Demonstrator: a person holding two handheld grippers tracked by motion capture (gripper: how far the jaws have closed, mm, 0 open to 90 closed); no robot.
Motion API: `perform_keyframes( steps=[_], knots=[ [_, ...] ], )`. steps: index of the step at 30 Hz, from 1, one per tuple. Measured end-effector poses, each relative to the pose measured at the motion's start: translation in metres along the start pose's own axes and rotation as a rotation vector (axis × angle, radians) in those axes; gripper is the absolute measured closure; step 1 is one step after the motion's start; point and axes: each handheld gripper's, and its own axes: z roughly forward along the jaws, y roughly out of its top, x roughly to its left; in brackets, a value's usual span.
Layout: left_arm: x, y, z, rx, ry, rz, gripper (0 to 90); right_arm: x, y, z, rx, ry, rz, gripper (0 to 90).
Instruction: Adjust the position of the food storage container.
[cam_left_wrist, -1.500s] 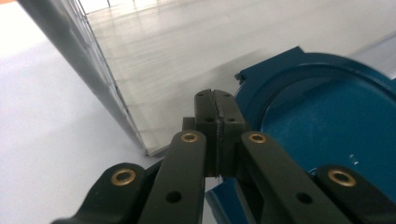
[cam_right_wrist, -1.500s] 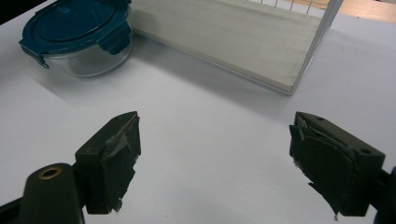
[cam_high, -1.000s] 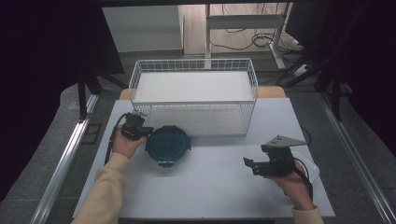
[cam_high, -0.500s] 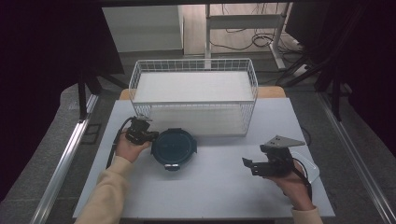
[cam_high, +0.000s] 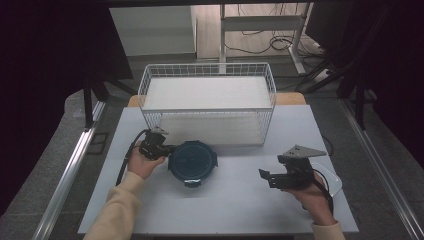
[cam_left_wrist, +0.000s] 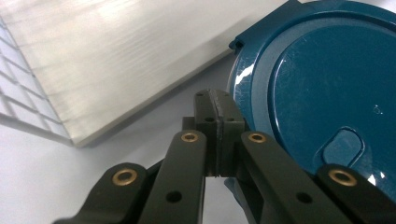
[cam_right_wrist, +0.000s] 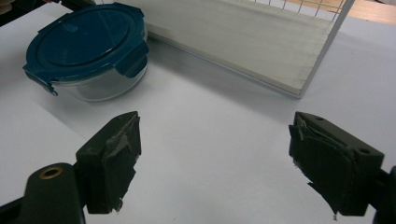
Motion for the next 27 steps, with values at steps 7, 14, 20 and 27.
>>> perform_keyframes(
  steps=[7, 14, 20, 27],
  knots=[
    [-0.013, 0.002, 0.003, -0.003, -0.04, 0.012, 90.0, 0.0, 0.001, -0.002, -0.006, 0.001, 0.001, 16.5],
    [-0.026, 0.002, 0.005, -0.003, -0.07, 0.027, 90.0, -0.001, 0.001, -0.004, -0.012, -0.004, 0.003, 16.5],
    [-0.038, 0.002, 0.006, 0.001, -0.088, 0.047, 90.0, 0.0, 0.002, -0.004, -0.013, -0.001, 0.001, 16.5],
    [-0.048, 0.002, 0.008, 0.002, -0.113, 0.06, 90.0, 0.001, 0.002, -0.003, -0.009, 0.002, -0.001, 16.5]
  ],
)
